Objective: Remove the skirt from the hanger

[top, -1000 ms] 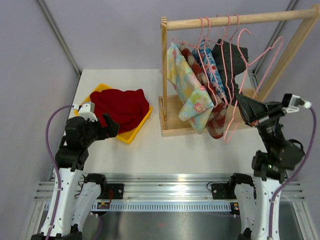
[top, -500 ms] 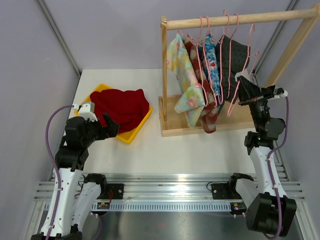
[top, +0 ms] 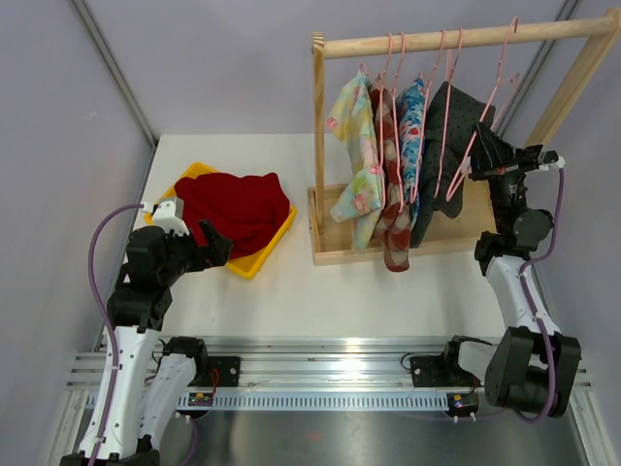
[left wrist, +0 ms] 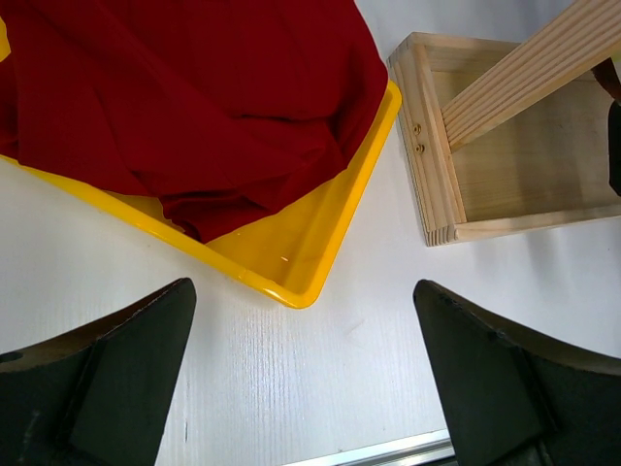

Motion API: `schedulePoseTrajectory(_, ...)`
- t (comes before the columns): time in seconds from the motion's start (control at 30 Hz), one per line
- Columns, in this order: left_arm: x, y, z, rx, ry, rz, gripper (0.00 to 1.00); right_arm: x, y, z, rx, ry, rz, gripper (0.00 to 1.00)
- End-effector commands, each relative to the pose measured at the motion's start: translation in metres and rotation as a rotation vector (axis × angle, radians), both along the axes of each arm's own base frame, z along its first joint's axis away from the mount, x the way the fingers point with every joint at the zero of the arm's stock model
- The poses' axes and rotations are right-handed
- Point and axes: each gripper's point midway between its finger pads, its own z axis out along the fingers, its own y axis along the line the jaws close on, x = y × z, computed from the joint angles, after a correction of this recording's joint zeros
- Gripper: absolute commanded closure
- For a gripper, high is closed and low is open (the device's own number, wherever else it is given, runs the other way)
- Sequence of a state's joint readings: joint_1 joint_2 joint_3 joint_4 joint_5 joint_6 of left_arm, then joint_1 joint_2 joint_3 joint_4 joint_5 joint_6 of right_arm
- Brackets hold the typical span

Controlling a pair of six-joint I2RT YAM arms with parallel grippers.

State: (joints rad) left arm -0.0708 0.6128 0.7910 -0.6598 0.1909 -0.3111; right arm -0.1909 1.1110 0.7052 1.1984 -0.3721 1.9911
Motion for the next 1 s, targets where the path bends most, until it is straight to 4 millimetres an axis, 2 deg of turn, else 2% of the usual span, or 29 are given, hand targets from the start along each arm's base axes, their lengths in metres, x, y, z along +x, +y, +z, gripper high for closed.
schedulePoseTrajectory(0.0,0.005,-0.003,0.006,0.001,-0.035,-0.020,0.01,0.000,-0.012,0.030,0.047,-0.123,-0.001,1.00)
schedulePoseTrajectory(0.1,0.004,-0.003,0.006,0.001,-0.036,-0.020,0.01,0.021,-0.024,0.028,0.090,-0.128,0.012,1.00)
schedulePoseTrajectory(0.27,0.005,-0.002,0.006,0.003,-0.035,-0.017,0.01,0.036,-0.040,0.024,0.139,-0.139,0.023,1.00)
schedulePoseTrajectory(0.4,0.005,-0.002,0.005,0.002,-0.031,-0.015,0.01,0.032,-0.043,0.013,0.158,-0.124,0.023,1.00)
schedulePoseTrajectory(0.43,0.005,-0.002,0.005,0.002,-0.030,-0.016,0.01,0.032,-0.046,0.005,0.165,-0.105,0.017,1.00)
schedulePoseTrajectory(0.57,0.005,-0.002,0.005,0.002,-0.030,-0.016,0.01,0.016,-0.056,-0.005,0.177,-0.095,-0.008,1.00)
schedulePoseTrajectory(0.63,0.005,-0.002,0.004,0.001,-0.028,-0.016,0.01,0.004,-0.065,-0.008,0.169,-0.102,-0.033,0.77)
schedulePoseTrajectory(0.7,0.005,-0.002,0.005,0.002,-0.030,-0.016,0.01,-0.002,-0.071,-0.009,0.159,-0.094,-0.044,0.41)
schedulePoseTrajectory(0.73,0.005,-0.002,0.005,0.002,-0.030,-0.016,0.01,-0.004,-0.076,-0.012,0.154,-0.078,-0.056,0.13)
schedulePoseTrajectory(0.77,0.005,-0.002,0.005,0.003,-0.032,-0.017,0.01,-0.008,-0.075,-0.012,0.131,-0.054,-0.054,0.09)
schedulePoseTrajectory(0.8,0.005,-0.002,0.005,0.001,-0.031,-0.018,0.01,-0.011,-0.086,-0.014,0.120,-0.039,-0.095,0.06)
schedulePoseTrajectory(0.83,0.005,-0.002,0.005,0.003,-0.032,-0.017,0.01,-0.015,-0.089,-0.012,0.108,-0.020,-0.110,0.03)
schedulePoseTrajectory(0.87,0.005,-0.002,0.005,0.002,-0.032,-0.018,0.01,-0.017,-0.087,-0.014,0.070,0.002,-0.107,0.02)
schedulePoseTrajectory(0.9,0.005,-0.003,0.005,0.000,-0.031,-0.019,0.01,-0.022,-0.098,-0.013,0.044,0.010,-0.153,0.01)
schedulePoseTrajectory(0.93,0.005,-0.002,0.005,0.002,-0.033,-0.018,0.01,-0.029,-0.096,-0.008,0.010,0.007,-0.168,0.00)
schedulePoseTrajectory(0.97,0.005,-0.002,0.006,0.002,-0.035,-0.018,0.01,-0.027,-0.098,-0.015,-0.032,0.061,-0.179,0.01)
